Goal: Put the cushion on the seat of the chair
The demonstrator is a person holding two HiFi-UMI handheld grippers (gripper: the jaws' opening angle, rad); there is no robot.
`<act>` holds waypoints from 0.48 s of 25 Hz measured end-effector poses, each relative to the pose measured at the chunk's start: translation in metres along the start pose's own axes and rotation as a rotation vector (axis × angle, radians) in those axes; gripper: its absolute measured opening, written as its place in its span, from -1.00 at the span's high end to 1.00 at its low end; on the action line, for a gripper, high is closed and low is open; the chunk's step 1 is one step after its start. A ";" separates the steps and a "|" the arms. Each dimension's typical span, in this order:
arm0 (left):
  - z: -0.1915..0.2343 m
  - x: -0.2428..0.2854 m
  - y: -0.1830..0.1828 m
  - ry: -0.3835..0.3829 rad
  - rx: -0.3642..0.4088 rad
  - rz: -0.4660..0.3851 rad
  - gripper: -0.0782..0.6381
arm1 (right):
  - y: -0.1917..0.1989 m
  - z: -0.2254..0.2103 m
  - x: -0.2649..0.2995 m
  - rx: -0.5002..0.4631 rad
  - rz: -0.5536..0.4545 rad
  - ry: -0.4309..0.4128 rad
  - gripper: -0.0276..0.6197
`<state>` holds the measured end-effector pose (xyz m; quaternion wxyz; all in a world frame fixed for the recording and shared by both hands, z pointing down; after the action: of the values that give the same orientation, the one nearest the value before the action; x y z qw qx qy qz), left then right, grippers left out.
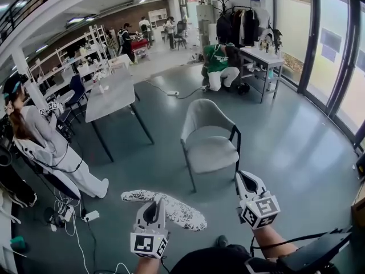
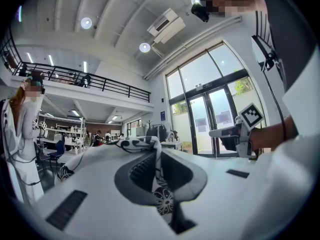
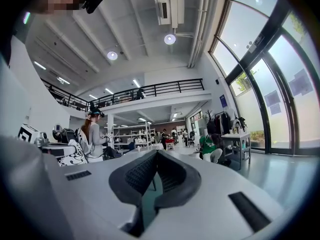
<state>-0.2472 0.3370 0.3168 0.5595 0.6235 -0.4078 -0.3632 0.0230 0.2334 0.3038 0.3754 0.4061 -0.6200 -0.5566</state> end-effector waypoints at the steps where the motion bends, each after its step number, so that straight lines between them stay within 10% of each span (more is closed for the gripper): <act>1: -0.001 0.009 0.000 -0.003 0.000 0.005 0.72 | 0.000 -0.007 0.006 0.003 0.003 -0.003 0.89; 12: -0.020 0.107 -0.001 0.027 -0.002 0.024 0.72 | -0.004 -0.088 0.052 0.020 -0.010 0.000 0.89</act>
<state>-0.1861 0.2474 0.3184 0.5698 0.6227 -0.4075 -0.3485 0.0841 0.1518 0.3094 0.3687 0.4129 -0.6233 -0.5523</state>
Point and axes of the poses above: the fingertips, and each gripper's own axes: x forward along the fingers, z to its left, y out of its underside, the point moved 3 cm from there along -x, backward along the fingers, and after that the axes turned 10 degrees about y, right-handed, at the moved point
